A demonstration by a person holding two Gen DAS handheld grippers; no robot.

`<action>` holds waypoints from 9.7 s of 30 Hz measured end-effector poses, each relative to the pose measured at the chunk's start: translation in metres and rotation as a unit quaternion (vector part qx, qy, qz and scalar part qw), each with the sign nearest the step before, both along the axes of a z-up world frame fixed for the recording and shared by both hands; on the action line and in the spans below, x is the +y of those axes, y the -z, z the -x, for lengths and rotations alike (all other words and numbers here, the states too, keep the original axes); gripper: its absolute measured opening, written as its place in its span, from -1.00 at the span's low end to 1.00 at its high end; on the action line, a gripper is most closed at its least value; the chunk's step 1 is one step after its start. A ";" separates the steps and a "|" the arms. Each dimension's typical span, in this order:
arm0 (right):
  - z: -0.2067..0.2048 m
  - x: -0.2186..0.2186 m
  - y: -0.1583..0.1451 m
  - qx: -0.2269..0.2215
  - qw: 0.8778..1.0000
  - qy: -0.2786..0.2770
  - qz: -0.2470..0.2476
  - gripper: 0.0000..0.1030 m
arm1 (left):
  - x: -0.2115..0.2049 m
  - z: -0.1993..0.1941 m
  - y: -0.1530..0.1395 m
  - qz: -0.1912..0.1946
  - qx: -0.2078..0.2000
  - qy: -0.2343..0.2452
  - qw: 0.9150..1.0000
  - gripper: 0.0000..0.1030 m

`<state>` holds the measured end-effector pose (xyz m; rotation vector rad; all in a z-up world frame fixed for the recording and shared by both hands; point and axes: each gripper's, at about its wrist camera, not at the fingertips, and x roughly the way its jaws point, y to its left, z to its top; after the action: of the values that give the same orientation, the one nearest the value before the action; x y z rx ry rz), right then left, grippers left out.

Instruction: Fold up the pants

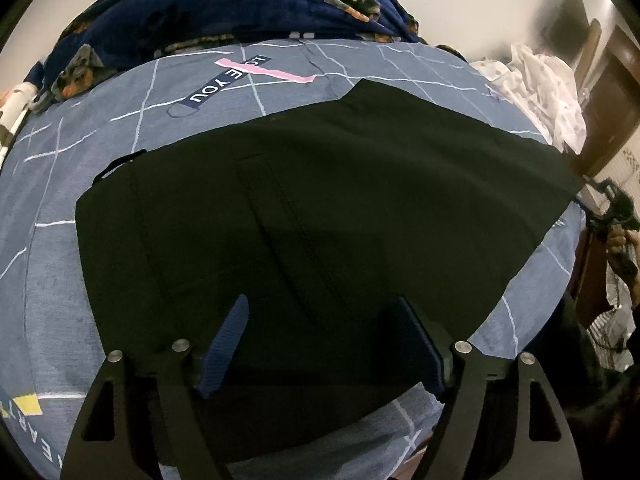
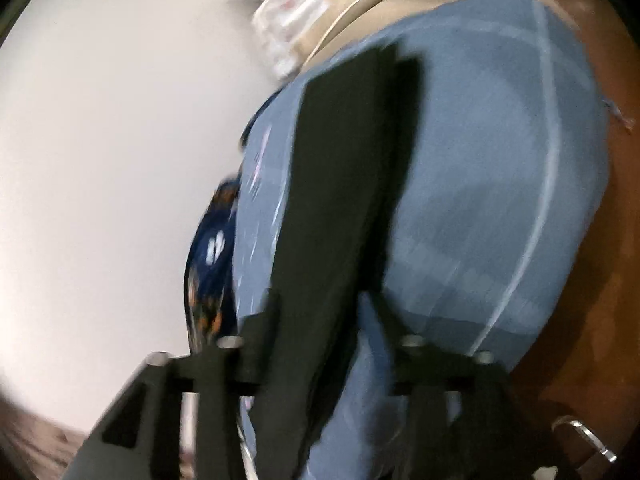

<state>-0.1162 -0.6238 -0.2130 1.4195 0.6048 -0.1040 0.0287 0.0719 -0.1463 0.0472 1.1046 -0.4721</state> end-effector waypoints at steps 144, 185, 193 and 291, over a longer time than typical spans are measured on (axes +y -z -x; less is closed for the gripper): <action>-0.017 -0.065 -0.006 -0.045 0.997 0.049 0.048 0.43 | 0.047 -0.035 0.000 0.064 -0.008 -0.167 0.984 0.32; -0.107 0.216 -0.065 0.014 0.911 -0.320 0.260 -0.78 | 0.036 -0.032 0.001 0.066 -0.024 -0.134 0.988 0.72; -0.113 0.241 -0.060 0.028 0.878 -0.360 0.315 -0.77 | 0.035 -0.031 0.001 0.062 -0.027 -0.134 0.989 0.73; -0.063 0.241 0.005 0.088 0.974 -0.173 -0.116 -0.89 | -0.167 -0.087 0.010 0.157 0.090 0.074 0.981 0.77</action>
<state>-0.0534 -0.3828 -0.2181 1.5164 1.0306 0.1229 0.1154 -0.0950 -0.1562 -0.1951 1.1969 -0.7919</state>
